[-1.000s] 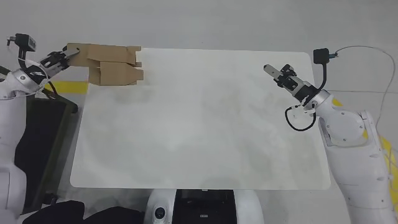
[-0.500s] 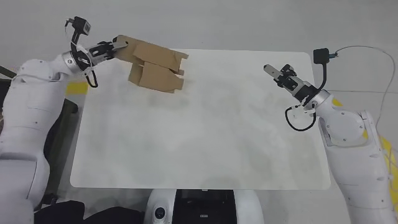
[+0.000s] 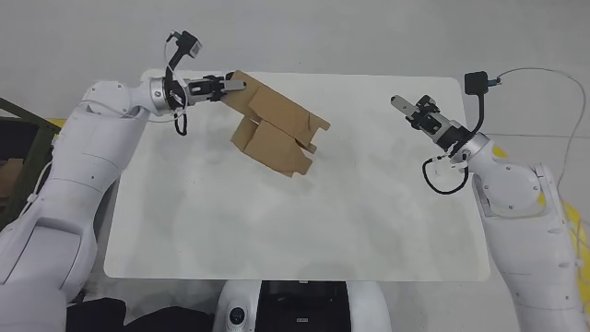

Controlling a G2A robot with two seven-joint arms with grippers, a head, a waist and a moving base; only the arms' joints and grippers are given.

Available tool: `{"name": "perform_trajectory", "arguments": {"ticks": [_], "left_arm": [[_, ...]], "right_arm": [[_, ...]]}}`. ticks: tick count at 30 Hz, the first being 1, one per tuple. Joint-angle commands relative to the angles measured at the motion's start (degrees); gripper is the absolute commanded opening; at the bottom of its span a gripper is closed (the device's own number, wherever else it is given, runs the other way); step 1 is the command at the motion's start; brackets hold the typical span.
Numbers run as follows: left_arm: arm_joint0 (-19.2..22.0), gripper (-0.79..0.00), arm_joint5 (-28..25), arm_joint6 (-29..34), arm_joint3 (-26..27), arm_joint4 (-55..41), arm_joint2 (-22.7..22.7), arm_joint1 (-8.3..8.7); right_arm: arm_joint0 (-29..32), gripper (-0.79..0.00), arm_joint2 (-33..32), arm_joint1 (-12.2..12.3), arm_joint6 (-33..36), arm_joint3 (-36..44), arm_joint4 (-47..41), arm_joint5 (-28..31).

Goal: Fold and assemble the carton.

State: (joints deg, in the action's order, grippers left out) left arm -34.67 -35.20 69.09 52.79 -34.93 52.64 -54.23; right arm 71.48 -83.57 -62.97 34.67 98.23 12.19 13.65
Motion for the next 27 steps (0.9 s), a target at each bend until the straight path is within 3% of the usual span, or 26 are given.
{"name": "perform_trajectory", "arguments": {"ticks": [1, 6, 27], "left_arm": [[0.29, -0.785, 0.12, 0.12, 0.13, 0.02, -0.92, -0.44], [0.85, -0.785, 0.36, 0.36, -0.11, -0.04, -2.28, -1.14], [0.85, -0.785, 0.36, 0.36, -0.11, -0.04, -2.28, -1.14]], "right_arm": [[0.00, 0.000, 0.00, 0.00, 0.01, 0.00, 0.00, 0.00], [0.00, 0.000, 0.00, 0.00, 0.01, 0.00, 0.00, 0.00], [0.00, 0.000, 0.00, 0.00, 0.01, 0.00, 0.00, 0.00]]}}
